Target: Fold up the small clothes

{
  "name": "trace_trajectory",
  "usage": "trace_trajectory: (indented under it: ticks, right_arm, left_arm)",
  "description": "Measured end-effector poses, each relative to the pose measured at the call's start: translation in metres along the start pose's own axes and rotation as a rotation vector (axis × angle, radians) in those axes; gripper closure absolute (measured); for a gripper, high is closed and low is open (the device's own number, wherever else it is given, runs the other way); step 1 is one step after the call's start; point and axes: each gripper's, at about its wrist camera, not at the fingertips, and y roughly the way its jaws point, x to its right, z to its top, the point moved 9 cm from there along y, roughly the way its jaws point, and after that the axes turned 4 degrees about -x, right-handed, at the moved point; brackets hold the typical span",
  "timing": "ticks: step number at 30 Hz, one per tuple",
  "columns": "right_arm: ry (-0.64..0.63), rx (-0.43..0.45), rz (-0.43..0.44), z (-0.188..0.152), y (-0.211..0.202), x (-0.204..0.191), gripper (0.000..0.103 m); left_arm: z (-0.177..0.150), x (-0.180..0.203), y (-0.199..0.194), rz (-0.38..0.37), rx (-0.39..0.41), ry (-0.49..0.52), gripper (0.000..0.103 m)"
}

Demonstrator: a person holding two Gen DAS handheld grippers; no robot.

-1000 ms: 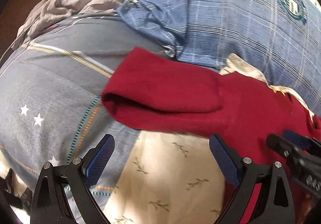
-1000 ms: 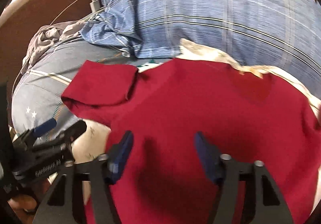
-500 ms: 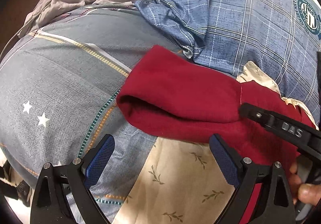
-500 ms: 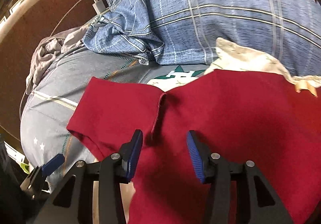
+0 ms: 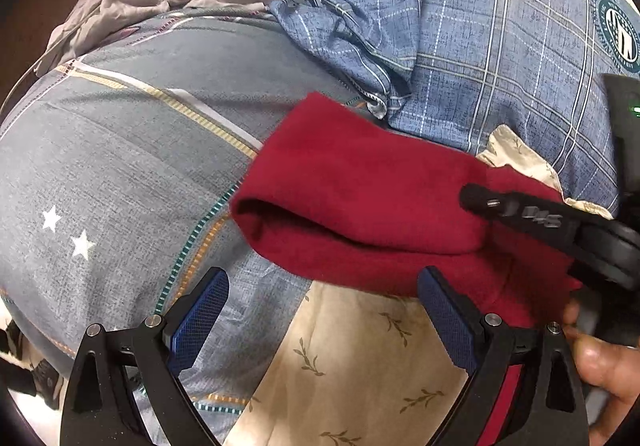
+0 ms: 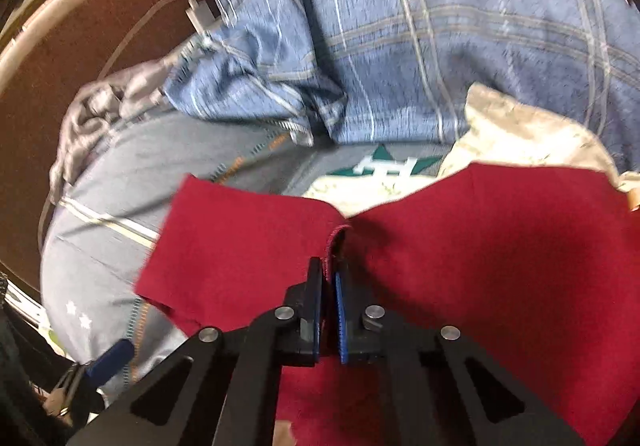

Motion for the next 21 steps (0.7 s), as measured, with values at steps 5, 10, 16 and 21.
trace_trajectory:
  ticks: [5,10,16,21]
  right_arm:
    - [0.008,0.117,-0.041,0.016,-0.063,0.017,0.098]
    - [0.05,0.197,-0.113,0.021,-0.125,0.058,0.098]
    - [0.076,0.215,-0.228,0.004,-0.171,0.107,0.098]
    - [0.163,0.227,-0.278,-0.013,-0.202,0.156,0.098]
  left_arm:
    - [0.003,-0.003,-0.011,-0.013,0.03,-0.019,0.008]
    - [0.003,-0.002,-0.022,-0.02,0.049,-0.018,0.008]
    - [-0.002,0.007,-0.028,-0.025,0.047,-0.003,0.008]
    - [-0.004,0.017,-0.029,-0.025,0.046,0.027,0.008]
